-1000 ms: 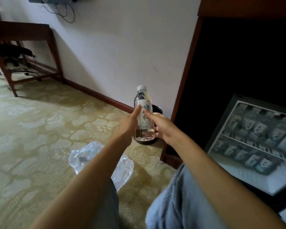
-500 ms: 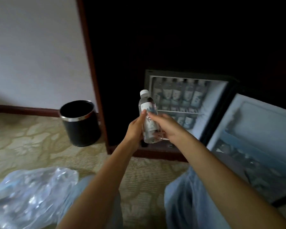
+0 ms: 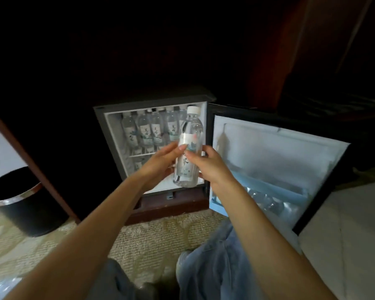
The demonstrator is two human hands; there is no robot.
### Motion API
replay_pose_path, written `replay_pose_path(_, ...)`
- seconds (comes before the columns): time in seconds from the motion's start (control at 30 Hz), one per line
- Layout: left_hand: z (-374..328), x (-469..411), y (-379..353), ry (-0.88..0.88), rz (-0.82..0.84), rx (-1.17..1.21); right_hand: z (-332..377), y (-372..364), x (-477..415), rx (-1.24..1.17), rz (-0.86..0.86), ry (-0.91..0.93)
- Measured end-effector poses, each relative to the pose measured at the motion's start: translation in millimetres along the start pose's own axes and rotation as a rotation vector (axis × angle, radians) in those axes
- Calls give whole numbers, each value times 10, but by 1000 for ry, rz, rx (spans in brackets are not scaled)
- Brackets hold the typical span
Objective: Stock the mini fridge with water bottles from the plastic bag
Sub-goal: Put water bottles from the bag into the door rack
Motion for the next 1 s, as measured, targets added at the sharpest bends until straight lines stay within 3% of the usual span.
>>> replay_pose_path(0.17, 82, -179, -196, -7, 57, 109, 21, 236, -79, 168, -86, 77)
replay_pose_path(0.37, 33, -475, -495, -59, 132, 56, -94, 623, -291, 200, -129, 111)
replay_pose_path(0.53, -85, -791, -690, -215, 2, 85, -82, 879, -555, 180, -258, 196)
replay_pose_path(0.67, -55, -943, -855, -322, -9, 107, -138, 1028, -728, 194, -333, 263)
replay_pose_path(1.0, 349, -1112, -868, -240, -129, 20, -465, 1071, -928, 319, -314, 260)
Point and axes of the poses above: each hand's wrist, its own x-axis away from the middle knuckle, its own y-axis out of the back of the hand, z = x × y, the point moved 5 cm from there along -x, towards the middle knuckle, and after that the axes turned 4 degrees about -z, right-handed, at the moved point
